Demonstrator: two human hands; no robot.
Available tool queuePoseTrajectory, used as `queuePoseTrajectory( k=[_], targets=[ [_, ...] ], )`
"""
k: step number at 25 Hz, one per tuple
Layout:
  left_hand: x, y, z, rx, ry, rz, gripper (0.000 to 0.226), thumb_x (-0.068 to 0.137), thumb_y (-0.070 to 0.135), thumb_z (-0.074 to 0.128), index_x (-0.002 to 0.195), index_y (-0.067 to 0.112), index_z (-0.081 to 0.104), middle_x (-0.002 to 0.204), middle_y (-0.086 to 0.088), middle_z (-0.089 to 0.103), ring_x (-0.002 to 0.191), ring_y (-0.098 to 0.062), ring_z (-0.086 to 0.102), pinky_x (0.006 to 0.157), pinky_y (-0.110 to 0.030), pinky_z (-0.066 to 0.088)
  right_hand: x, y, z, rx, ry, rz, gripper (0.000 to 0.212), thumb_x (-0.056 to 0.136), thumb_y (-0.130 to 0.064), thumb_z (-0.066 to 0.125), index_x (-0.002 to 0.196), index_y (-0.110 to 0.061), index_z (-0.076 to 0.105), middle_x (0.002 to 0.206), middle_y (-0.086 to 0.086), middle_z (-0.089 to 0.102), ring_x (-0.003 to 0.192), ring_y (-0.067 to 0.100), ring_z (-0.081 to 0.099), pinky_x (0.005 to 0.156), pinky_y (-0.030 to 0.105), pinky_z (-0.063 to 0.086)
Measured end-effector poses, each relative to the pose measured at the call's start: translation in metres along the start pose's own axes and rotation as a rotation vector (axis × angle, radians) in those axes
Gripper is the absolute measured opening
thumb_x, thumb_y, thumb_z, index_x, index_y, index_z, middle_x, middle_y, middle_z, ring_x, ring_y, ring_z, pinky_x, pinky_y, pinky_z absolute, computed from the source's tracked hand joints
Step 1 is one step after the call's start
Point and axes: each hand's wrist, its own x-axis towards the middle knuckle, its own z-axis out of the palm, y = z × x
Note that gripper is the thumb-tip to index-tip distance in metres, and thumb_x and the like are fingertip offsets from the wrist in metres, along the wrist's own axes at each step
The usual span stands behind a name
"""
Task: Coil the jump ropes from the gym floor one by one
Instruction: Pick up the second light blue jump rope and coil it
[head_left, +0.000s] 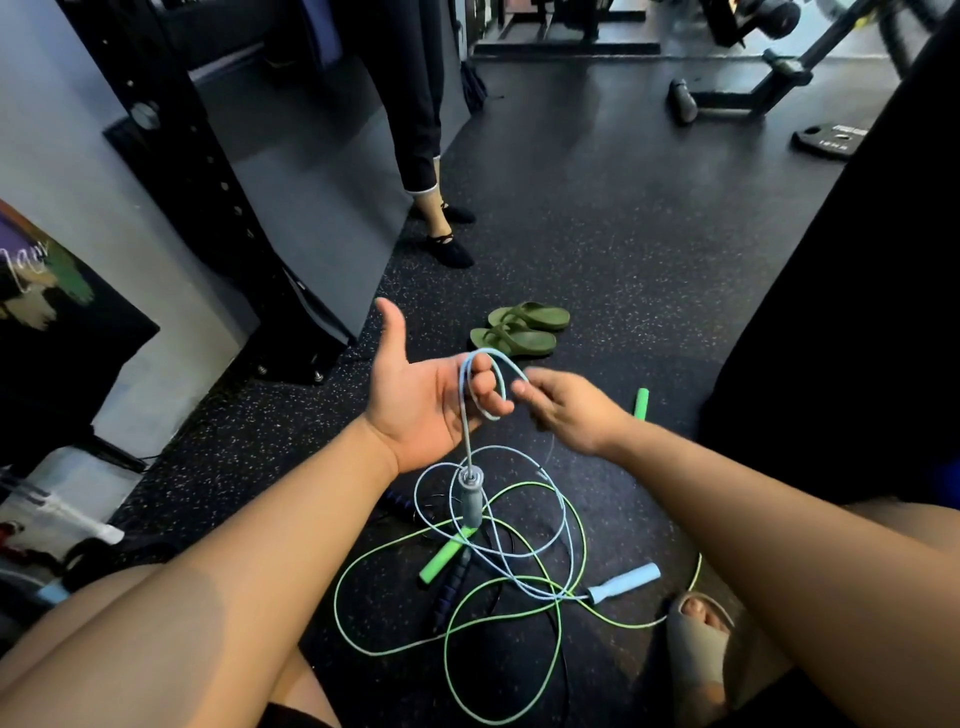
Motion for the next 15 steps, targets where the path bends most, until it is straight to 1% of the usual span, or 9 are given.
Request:
queuePoseTrajectory(
  k=[1,3,6,8,9,10,12,14,15],
  targets=[
    [-0.001,0.003,0.000,-0.057,0.004,0.059,0.105,0.059,0.102,0.025,0.085,0.006,0.060,0.071,-0.007,0.060,0.070,-0.029,0.064,0.104,-0.043,0.039,-0.003,0.002,0.007,0.007,-0.072,0.045,0.035,0.104,-0.037,0.044,0.095,-0.006,0.059,0.066,0.000,0.054,0.062,0.012,0.050,0.068,0.040,0.049],
    [0.000,0.008,-0.002,-0.125,0.028,0.165,0.107,0.059,0.101,0.028,0.094,0.006,0.061,0.084,-0.009,0.062,0.080,-0.029,0.065,0.111,-0.042,0.036,-0.010,0.001,0.017,0.015,-0.195,0.103,0.034,0.106,-0.036,0.040,0.104,-0.007,0.059,0.065,-0.001,0.056,0.061,0.013,0.053,0.067,0.035,0.048],
    [0.004,0.014,-0.007,-0.164,0.099,0.272,0.110,0.062,0.101,0.027,0.103,0.006,0.062,0.099,-0.011,0.064,0.097,-0.033,0.065,0.116,-0.042,0.036,-0.016,-0.008,0.023,-0.022,-0.294,0.105,0.034,0.107,-0.036,0.036,0.109,-0.010,0.058,0.066,-0.008,0.052,0.054,-0.002,0.049,0.060,0.022,0.041],
    [0.006,0.016,-0.009,-0.160,0.126,0.296,0.113,0.064,0.100,0.025,0.111,0.004,0.060,0.107,-0.013,0.065,0.106,-0.035,0.063,0.116,-0.042,0.037,-0.018,-0.014,0.021,-0.112,-0.324,0.062,0.034,0.107,-0.037,0.036,0.106,-0.012,0.058,0.071,-0.010,0.053,0.060,-0.004,0.052,0.062,0.021,0.039],
    [0.006,0.016,-0.009,-0.157,0.132,0.299,0.115,0.065,0.100,0.025,0.115,0.002,0.058,0.112,-0.015,0.065,0.111,-0.037,0.062,0.116,-0.043,0.037,-0.018,-0.017,0.019,-0.181,-0.336,0.021,0.034,0.106,-0.039,0.035,0.104,-0.013,0.057,0.076,-0.008,0.057,0.068,0.000,0.055,0.066,0.025,0.042],
    [0.006,0.016,-0.010,-0.158,0.137,0.297,0.117,0.065,0.100,0.025,0.120,0.000,0.055,0.117,-0.018,0.064,0.116,-0.039,0.061,0.115,-0.044,0.038,-0.018,-0.020,0.017,-0.256,-0.349,-0.022,0.035,0.106,-0.041,0.034,0.102,-0.013,0.056,0.081,-0.003,0.060,0.075,0.010,0.059,0.070,0.031,0.045],
    [0.006,0.015,-0.012,-0.166,0.138,0.286,0.124,0.066,0.100,0.025,0.129,-0.004,0.050,0.130,-0.023,0.059,0.126,-0.041,0.057,0.115,-0.046,0.039,-0.019,-0.027,0.015,-0.370,-0.369,-0.089,0.037,0.106,-0.042,0.033,0.095,-0.012,0.051,0.078,0.002,0.059,0.074,0.024,0.057,0.070,0.038,0.044],
    [0.006,0.015,-0.011,-0.196,0.114,0.278,0.133,0.065,0.100,0.027,0.140,-0.010,0.042,0.141,-0.024,0.054,0.130,-0.043,0.054,0.116,-0.047,0.037,-0.021,-0.037,0.014,-0.430,-0.375,-0.125,0.037,0.106,-0.042,0.033,0.090,-0.012,0.047,0.074,0.004,0.058,0.070,0.027,0.055,0.067,0.038,0.041],
    [0.005,0.016,-0.010,-0.213,0.097,0.282,0.135,0.065,0.100,0.027,0.142,-0.011,0.038,0.143,-0.025,0.053,0.130,-0.044,0.054,0.116,-0.047,0.036,-0.022,-0.041,0.015,-0.449,-0.380,-0.128,0.036,0.106,-0.042,0.033,0.090,-0.013,0.048,0.078,0.006,0.062,0.073,0.028,0.056,0.068,0.039,0.043]
  ],
)
